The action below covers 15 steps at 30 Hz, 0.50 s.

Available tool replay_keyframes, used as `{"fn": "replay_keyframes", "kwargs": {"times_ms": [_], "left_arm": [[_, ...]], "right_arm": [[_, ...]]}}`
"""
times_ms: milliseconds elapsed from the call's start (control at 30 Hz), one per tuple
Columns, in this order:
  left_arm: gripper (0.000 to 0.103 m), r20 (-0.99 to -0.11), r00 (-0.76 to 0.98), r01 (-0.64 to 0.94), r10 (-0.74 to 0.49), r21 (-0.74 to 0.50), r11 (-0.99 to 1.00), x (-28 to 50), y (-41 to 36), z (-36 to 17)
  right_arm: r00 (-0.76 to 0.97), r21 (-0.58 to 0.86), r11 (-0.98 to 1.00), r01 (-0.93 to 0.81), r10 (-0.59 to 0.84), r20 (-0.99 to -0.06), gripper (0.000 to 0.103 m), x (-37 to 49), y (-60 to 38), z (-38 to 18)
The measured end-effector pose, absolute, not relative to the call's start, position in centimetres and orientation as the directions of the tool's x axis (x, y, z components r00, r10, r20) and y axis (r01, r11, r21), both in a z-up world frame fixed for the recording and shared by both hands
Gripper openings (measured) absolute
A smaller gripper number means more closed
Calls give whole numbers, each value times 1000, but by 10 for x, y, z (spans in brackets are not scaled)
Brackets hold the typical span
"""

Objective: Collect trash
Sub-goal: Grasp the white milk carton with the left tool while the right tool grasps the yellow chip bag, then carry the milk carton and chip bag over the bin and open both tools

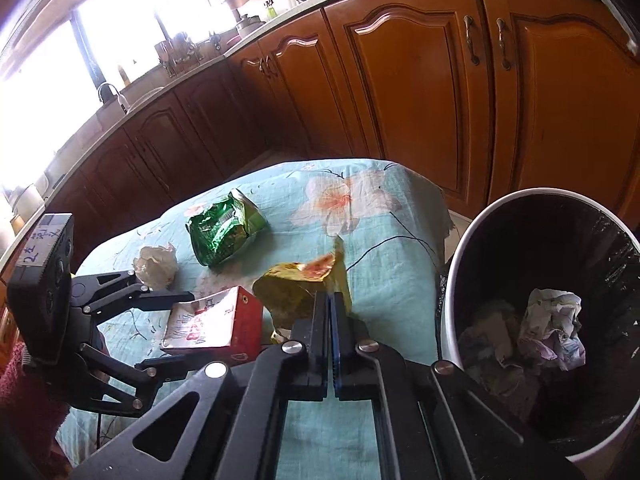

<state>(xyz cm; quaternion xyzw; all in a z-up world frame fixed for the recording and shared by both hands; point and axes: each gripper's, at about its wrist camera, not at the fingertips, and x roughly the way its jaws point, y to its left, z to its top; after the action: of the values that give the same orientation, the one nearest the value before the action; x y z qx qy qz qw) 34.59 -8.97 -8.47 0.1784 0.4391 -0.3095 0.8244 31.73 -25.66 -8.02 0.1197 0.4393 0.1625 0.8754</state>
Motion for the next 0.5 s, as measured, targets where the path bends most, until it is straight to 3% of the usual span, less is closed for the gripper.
{"fn": "replay_keyframes", "kwargs": {"times_ms": [367,433,500], "left_arm": [[53,-821,430,562,-374,-80,823,297,-85,-78],[53,-825,427,525,-370,-108,844,290,-79,-78],[53,-829,434,470,-353,-126,873,285,-69,-79]], "right_arm": [[605,383,908,-168,402,-688,2,265,-275,-59],[590,383,905,-186,414,-693,10,263,-271,-63],[576,400,897,-186,430,-696,28,265,-267,-67]]}}
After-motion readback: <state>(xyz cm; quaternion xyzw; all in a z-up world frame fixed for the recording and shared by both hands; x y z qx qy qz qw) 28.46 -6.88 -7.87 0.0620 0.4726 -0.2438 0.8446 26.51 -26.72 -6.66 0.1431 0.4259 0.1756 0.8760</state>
